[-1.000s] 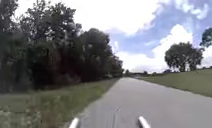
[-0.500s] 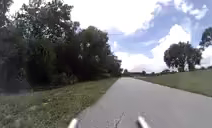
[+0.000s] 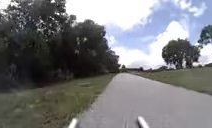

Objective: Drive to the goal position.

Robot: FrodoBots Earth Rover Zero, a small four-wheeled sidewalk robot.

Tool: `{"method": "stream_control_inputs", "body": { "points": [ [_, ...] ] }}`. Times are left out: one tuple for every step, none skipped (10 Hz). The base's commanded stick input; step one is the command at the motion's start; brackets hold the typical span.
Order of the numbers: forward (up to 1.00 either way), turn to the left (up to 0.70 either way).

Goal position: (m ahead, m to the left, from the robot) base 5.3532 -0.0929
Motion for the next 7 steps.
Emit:
{"method": "stream_control_inputs", "body": {
  "points": [
    [0.70, -0.14],
    [0.70, -0.24],
    [0.70, -0.34],
    [0.70, -0.35],
    [0.70, -0.35],
    [0.70, -0.26],
    [0.70, -0.16]
  ]
}}
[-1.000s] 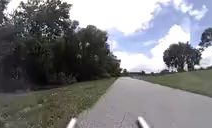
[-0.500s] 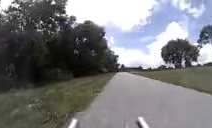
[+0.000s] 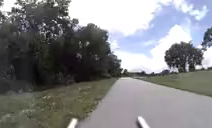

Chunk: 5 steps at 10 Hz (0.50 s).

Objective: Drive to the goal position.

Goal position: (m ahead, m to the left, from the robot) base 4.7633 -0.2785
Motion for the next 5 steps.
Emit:
{"method": "stream_control_inputs", "body": {
  "points": [
    [0.70, -0.06],
    [0.70, 0.00],
    [0.70, 0.00],
    [0.70, -0.05],
    [0.70, -0.11]
  ]
}}
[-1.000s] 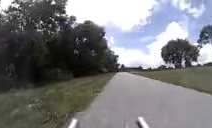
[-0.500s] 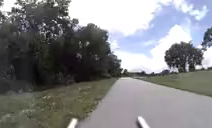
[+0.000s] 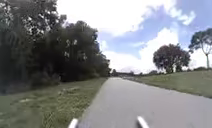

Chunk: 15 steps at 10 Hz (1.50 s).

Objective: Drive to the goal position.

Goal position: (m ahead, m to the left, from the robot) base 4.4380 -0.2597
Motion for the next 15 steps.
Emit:
{"method": "stream_control_inputs", "body": {
  "points": [
    [0.70, -0.17],
    [0.70, -0.22],
    [0.70, -0.28],
    [0.70, -0.34],
    [0.70, -0.35],
    [0.70, -0.35],
    [0.70, -0.35],
    [0.70, -0.27],
    [0.70, -0.18],
    [0.70, -0.10],
    [0.70, -0.01],
    [0.70, 0.00],
    [0.70, 0.00],
    [0.70, 0.00],
    [0.70, 0.00]
  ]
}}
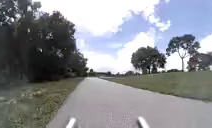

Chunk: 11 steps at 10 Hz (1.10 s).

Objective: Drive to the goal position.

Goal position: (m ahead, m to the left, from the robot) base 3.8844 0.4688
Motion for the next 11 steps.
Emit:
{"method": "stream_control_inputs", "body": {
  "points": [
    [0.70, 0.00],
    [0.70, 0.00],
    [0.70, 0.00],
    [0.70, 0.00],
    [0.70, 0.00],
    [0.70, 0.00],
    [0.70, 0.00],
    [0.70, 0.00],
    [0.70, 0.06],
    [0.70, 0.18],
    [0.70, 0.30]
  ]
}}
